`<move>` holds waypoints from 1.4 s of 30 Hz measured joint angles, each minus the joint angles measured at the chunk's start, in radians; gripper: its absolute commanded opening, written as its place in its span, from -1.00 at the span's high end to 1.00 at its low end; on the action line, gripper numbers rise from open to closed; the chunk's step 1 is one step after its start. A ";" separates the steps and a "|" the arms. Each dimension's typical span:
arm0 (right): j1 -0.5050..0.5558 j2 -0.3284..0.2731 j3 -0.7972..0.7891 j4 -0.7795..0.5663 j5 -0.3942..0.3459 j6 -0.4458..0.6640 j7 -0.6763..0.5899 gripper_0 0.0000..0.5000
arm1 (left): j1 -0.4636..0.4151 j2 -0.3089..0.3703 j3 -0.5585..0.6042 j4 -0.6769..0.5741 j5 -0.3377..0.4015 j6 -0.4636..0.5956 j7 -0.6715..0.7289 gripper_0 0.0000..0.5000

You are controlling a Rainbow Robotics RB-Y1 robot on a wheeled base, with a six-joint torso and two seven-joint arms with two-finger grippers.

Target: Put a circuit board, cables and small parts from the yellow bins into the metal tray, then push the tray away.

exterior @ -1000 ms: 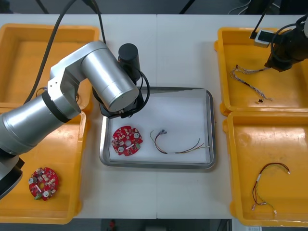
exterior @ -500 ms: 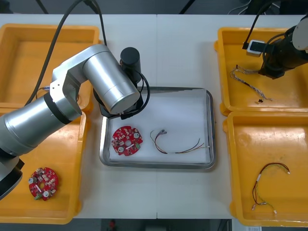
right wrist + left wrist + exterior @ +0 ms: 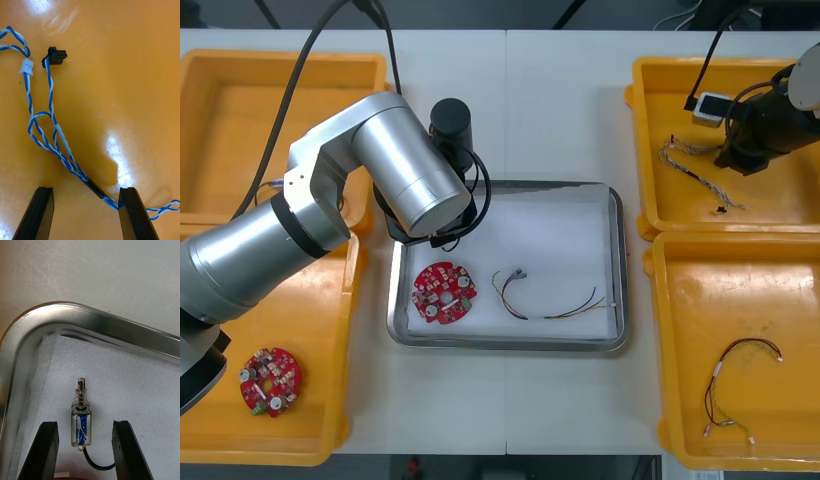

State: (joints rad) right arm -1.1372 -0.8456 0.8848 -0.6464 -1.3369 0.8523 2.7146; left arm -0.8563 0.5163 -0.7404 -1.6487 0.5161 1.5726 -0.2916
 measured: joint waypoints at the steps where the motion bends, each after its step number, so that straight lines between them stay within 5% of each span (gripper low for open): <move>1: -0.001 0.000 0.000 0.003 -0.003 0.000 0.000 -1.00 | 0.000 0.000 0.000 -0.003 0.000 0.000 0.000 -0.73; 3: -0.002 0.000 0.003 0.012 -0.007 0.000 0.000 -1.00 | 0.000 0.001 0.000 -0.019 0.000 0.004 0.000 -0.78; 8: -0.006 0.000 0.011 0.021 -0.010 0.000 0.000 -0.58 | 0.000 0.009 0.016 -0.095 0.044 0.074 0.000 -0.91; 10: -0.006 0.000 0.013 0.021 -0.010 0.000 0.000 0.28 | 0.000 0.014 0.040 -0.131 0.082 0.108 0.000 -1.00; 13: -0.006 0.000 0.014 0.021 -0.010 0.000 0.000 0.89 | 0.000 0.027 0.102 -0.187 0.149 0.165 0.000 -1.00; 15: -0.006 0.001 0.015 0.022 -0.010 0.000 0.000 1.00 | -0.001 0.041 0.150 -0.222 0.190 0.192 0.000 -1.00; 27: -0.008 0.001 0.025 0.023 -0.010 0.000 0.000 1.00 | -0.008 0.212 0.367 -0.297 0.451 0.262 -0.017 -1.00; 33: -0.031 -0.003 0.024 0.023 -0.025 -0.001 0.000 1.00 | -0.020 0.300 0.438 -0.234 0.572 0.262 -0.202 -1.00; 37: -0.040 -0.004 0.006 0.024 -0.036 -0.005 0.000 0.37 | -0.044 0.336 0.442 -0.146 0.597 0.262 -0.429 -1.00; 38: -0.040 -0.004 -0.007 0.025 -0.040 -0.005 0.000 0.37 | -0.050 0.342 0.442 -0.123 0.599 0.262 -0.477 -1.00; 39: -0.040 -0.004 -0.022 0.028 -0.044 -0.005 0.000 -0.20 | -0.055 0.347 0.442 -0.102 0.599 0.262 -0.520 -1.00; 42: -0.040 -0.004 -0.072 0.047 -0.059 -0.011 0.000 -0.68 | -0.070 0.360 0.442 -0.031 0.600 0.254 -0.593 -1.00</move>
State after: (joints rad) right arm -1.1774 -0.8498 0.8124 -0.5997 -1.3957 0.8413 2.7146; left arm -0.9267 0.8766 -0.2984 -1.6794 1.1159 1.8269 -0.8841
